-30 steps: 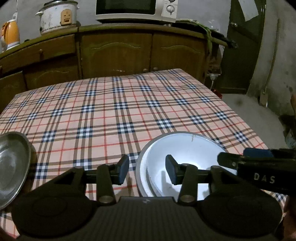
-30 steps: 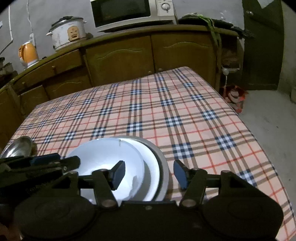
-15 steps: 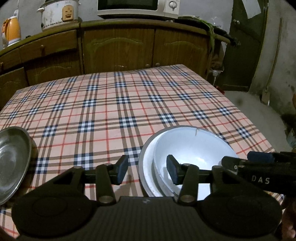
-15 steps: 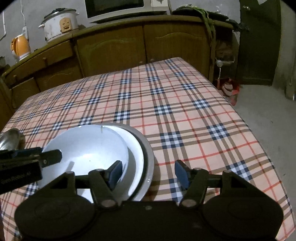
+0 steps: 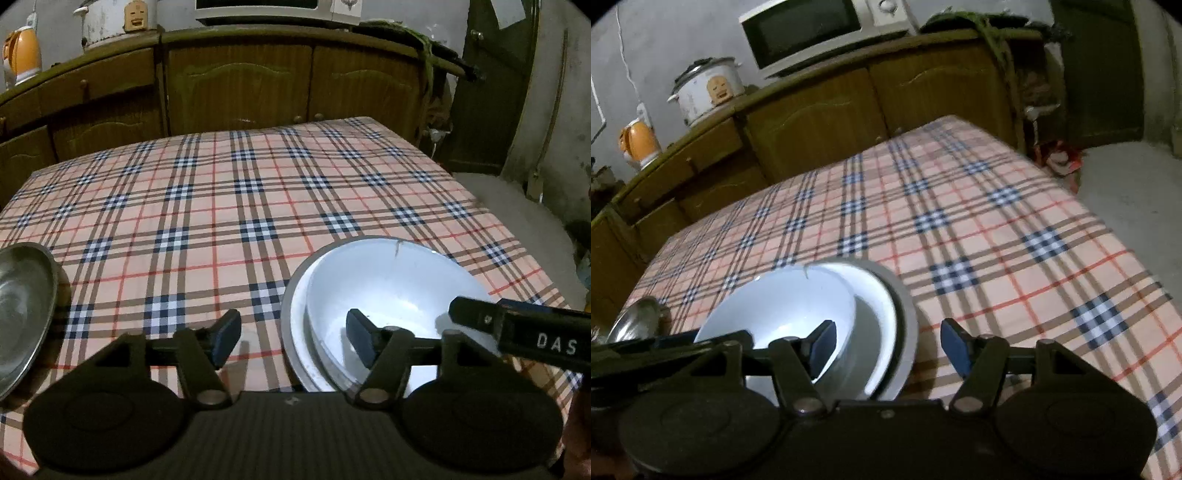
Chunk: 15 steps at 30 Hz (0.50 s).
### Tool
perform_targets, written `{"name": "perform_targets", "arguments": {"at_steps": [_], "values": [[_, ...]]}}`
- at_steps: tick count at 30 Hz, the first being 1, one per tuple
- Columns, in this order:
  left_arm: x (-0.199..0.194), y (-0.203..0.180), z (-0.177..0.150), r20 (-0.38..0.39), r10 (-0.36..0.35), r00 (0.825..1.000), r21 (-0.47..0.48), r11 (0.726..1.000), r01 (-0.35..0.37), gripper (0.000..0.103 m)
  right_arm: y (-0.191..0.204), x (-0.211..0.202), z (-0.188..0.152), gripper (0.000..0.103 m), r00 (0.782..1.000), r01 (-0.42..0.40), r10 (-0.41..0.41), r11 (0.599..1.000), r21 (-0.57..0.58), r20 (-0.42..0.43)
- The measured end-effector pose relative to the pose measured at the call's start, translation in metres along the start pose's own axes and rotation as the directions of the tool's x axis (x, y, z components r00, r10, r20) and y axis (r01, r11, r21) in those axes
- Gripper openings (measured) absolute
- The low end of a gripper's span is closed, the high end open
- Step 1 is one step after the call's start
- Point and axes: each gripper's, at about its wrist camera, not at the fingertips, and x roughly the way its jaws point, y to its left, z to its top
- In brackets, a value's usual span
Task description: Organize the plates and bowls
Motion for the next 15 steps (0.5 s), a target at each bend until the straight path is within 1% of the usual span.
{"name": "perform_targets", "arguments": {"at_steps": [6,7,9,14,15], "values": [[0.013,0.001,-0.001,-0.024,-0.008,1.000,0.008,1.000,0.008,0.070,-0.006,0.011,-0.002,0.075,0.999,-0.025,0.026,0.999,0.031,-0.028],[0.015,0.002,-0.001,-0.026,-0.018,1.000,0.002,1.000,0.018,0.071,-0.008,0.014,-0.002,0.075,0.999,-0.034,0.035,0.999,0.038,-0.035],[0.019,0.004,-0.001,-0.030,-0.036,0.999,-0.005,0.999,0.036,0.072,-0.011,0.019,-0.003,0.075,0.997,-0.051,0.054,0.997,0.057,-0.055],[0.033,0.007,0.000,-0.032,-0.097,0.995,-0.018,0.995,0.096,0.086,-0.014,0.031,-0.002,0.075,0.990,-0.102,0.109,0.991,0.090,-0.085],[0.036,0.007,-0.001,-0.032,-0.110,0.993,-0.027,0.994,0.109,0.087,-0.014,0.034,-0.002,0.075,0.988,-0.114,0.124,0.988,0.100,-0.093]]}}
